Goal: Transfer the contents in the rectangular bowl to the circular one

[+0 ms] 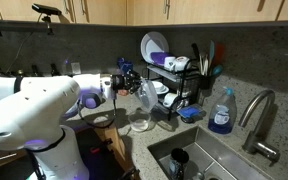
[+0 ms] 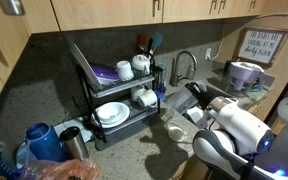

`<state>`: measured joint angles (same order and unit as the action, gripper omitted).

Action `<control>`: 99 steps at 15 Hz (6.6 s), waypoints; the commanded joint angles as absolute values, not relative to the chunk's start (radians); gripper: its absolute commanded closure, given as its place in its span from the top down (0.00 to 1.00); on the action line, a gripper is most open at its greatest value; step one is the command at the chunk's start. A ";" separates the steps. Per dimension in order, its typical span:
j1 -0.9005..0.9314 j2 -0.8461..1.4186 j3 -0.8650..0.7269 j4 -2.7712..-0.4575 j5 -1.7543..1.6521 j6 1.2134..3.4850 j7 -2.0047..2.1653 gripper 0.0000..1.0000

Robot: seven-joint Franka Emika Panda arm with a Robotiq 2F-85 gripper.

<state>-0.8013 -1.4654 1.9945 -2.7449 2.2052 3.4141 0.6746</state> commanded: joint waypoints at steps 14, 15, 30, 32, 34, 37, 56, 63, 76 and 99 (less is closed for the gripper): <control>-0.791 -1.466 1.882 -2.774 2.128 3.457 0.724 0.01; -0.792 -1.466 1.877 -2.774 2.122 3.457 0.724 0.01; -0.750 -1.465 1.890 -2.785 2.127 3.302 0.731 0.01; -0.755 -1.465 1.865 -2.786 2.130 3.268 0.724 0.01; -0.771 -1.465 1.835 -2.772 2.144 3.241 0.700 0.01; -0.785 -1.465 1.799 -2.772 2.145 3.207 0.689 0.01; -0.984 -1.466 1.518 -2.732 2.150 2.815 0.394 0.01; -1.040 -1.358 1.486 -2.665 2.140 2.770 0.261 0.01; -1.036 -1.173 1.458 -2.600 2.032 2.674 0.162 0.01; -0.888 -0.815 1.420 -2.526 1.658 2.642 0.188 0.01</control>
